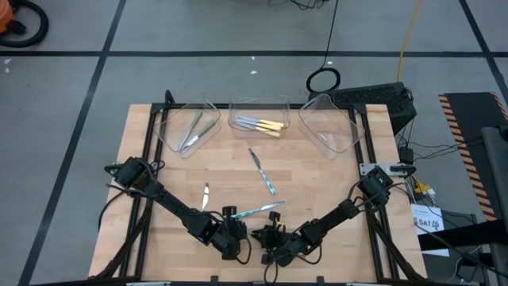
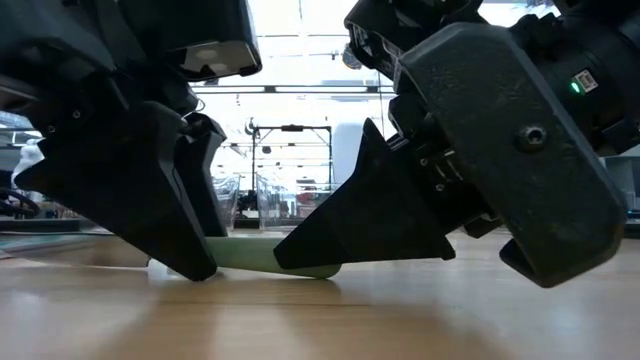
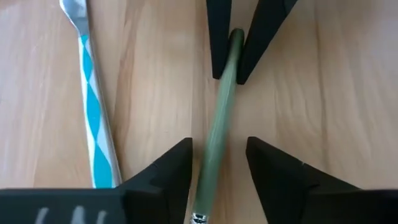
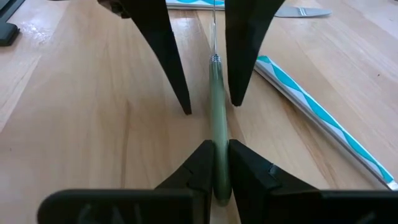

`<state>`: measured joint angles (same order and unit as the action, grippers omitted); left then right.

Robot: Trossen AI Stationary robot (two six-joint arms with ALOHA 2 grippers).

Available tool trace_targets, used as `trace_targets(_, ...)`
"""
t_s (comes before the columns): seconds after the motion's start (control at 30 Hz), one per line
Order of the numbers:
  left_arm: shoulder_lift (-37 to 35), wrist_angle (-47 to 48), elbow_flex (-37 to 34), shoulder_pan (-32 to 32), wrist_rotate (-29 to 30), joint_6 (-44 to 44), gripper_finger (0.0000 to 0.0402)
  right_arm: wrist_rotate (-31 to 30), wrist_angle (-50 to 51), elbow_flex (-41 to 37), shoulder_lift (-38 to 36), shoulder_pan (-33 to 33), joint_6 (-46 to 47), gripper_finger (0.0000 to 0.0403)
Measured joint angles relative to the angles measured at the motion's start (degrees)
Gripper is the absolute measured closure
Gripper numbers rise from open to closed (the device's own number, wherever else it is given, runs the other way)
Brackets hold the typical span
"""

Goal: Sort silverware by color (type)
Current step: Put the green table knife into the left transparent bin

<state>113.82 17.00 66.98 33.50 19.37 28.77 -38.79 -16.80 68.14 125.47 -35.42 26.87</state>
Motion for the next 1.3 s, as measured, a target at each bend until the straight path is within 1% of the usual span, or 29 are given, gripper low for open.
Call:
trace_targets(0.07,0.02,-0.06,0.0,-0.07,-0.58,0.17,0.0266,0.04,-0.06,0.0,0.0,0.0,-0.19,0.0365)
trace_targets(0.23,0.07,-0.29,0.0,-0.1,-1.25,-0.74,0.0344,0.18,-0.85,0.0,0.02,-0.09,-0.9,0.0365)
trace_targets(0.3,0.07,-0.18,0.0,-0.09,-1.31,-1.76,0.036,0.44,-1.82,0.0,-0.12,-0.09,-1.52,0.0364)
trace_targets(0.47,0.07,-0.25,-0.02,-0.11,-1.21,-2.81,0.036,0.59,-1.07,-0.08,-1.47,-0.26,-2.14,0.0354)
trace_targets(0.63,0.1,-0.19,0.81,-0.13,-0.82,-4.57,0.0359,1.31,2.69,-0.28,-3.78,-0.4,-2.09,0.0323)
trace_targets(0.87,0.26,0.38,3.97,-0.11,0.5,-8.38,0.0356,0.67,14.38,-0.15,-9.53,-1.55,2.09,0.0275)
trace_targets(0.97,0.26,0.54,5.39,-0.04,1.21,-9.6,0.0355,0.57,18.24,-0.11,-11.83,-2.59,2.4,0.0261)
trace_targets(1.17,-0.25,1.38,8.18,0.16,2.26,-12.53,0.0354,0.07,30.08,-0.11,-17.9,-4.75,1.99,0.0248)
trace_targets(1.23,-1.78,1.76,8.46,0.39,3.89,-13.6,0.0354,0.07,33.79,-0.1,-20.24,-5.28,2.01,0.0248)
trace_targets(1.3,-3.38,2.87,8.61,0.28,6.81,-13.69,0.0354,-0.07,37.42,-0.07,-22.43,-6.02,2.01,0.0248)
